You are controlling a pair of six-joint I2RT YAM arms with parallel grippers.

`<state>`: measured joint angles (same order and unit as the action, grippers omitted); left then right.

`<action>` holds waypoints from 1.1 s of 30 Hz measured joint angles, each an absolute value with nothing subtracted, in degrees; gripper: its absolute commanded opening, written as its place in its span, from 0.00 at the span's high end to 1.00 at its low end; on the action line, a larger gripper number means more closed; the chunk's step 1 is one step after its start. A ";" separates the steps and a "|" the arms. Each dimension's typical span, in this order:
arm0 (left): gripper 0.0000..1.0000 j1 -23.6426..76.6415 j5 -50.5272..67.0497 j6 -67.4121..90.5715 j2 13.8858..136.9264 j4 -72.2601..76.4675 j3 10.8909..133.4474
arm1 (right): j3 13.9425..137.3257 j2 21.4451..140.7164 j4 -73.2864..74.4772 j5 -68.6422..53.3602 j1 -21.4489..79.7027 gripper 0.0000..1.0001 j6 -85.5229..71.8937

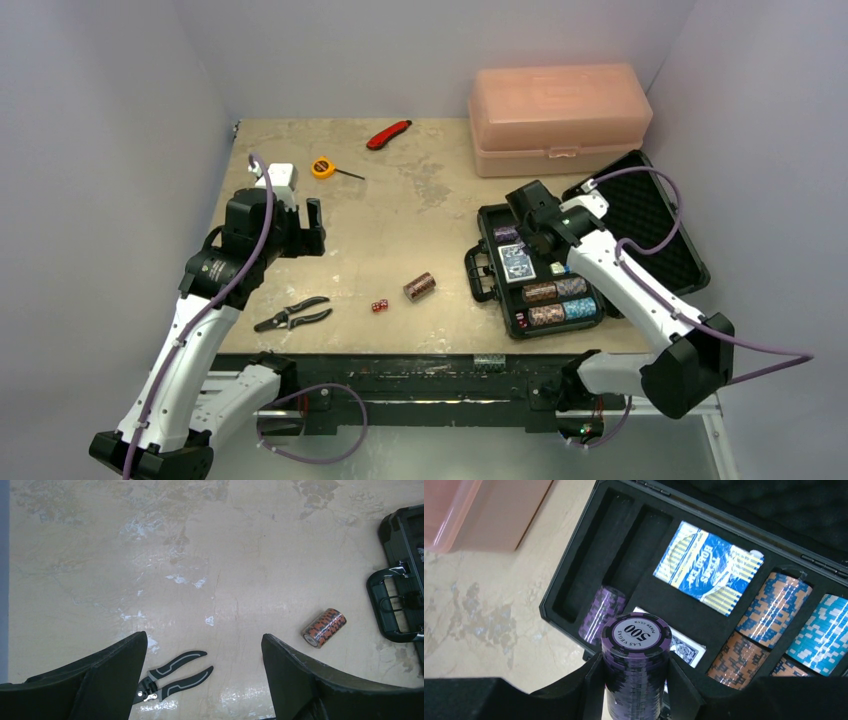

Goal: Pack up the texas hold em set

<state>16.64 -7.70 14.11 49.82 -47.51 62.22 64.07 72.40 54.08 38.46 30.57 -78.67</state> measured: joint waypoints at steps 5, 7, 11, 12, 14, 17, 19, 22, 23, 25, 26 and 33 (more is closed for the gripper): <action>0.16 16.64 -7.70 14.11 49.82 -47.48 62.22 | 64.38 73.23 53.47 37.54 26.24 1.00 -78.41; 0.16 16.64 -7.70 14.11 49.82 -47.51 62.22 | 64.40 73.41 53.10 37.30 24.36 1.00 -78.26; 0.16 16.64 -7.73 14.11 49.82 -47.51 62.22 | 64.82 74.65 51.37 36.10 21.06 1.00 -77.14; 0.16 16.64 -7.73 14.11 49.82 -47.51 62.22 | 64.95 75.07 50.85 35.81 20.34 1.00 -76.90; 0.16 16.64 -7.73 14.11 49.82 -47.51 62.22 | 65.01 75.88 49.65 34.76 19.00 1.00 -76.40; 0.16 16.64 -7.75 14.11 49.82 -47.51 62.22 | 65.01 77.10 47.86 33.32 17.12 1.00 -75.44; 0.16 16.64 -7.79 14.11 49.82 -47.51 62.22 | 65.04 78.17 46.50 32.18 15.62 1.00 -74.72; 0.16 16.64 -7.97 14.11 49.82 -47.51 62.22 | 65.45 80.42 45.04 30.41 13.58 1.00 -73.65; 0.16 16.64 -7.99 14.09 49.82 -47.51 62.22 | 65.63 81.28 44.58 29.91 13.02 1.00 -73.25; 0.16 16.64 -8.03 14.11 49.82 -47.51 62.22 | 65.67 82.59 43.48 28.67 12.16 1.00 -72.75; 0.16 16.64 -8.10 14.11 49.82 -47.51 62.22 | 65.67 83.18 43.00 28.03 11.79 1.00 -72.42; 0.16 16.64 -8.23 14.11 49.84 -47.51 62.22 | 65.67 86.46 39.35 24.12 10.07 1.00 -70.91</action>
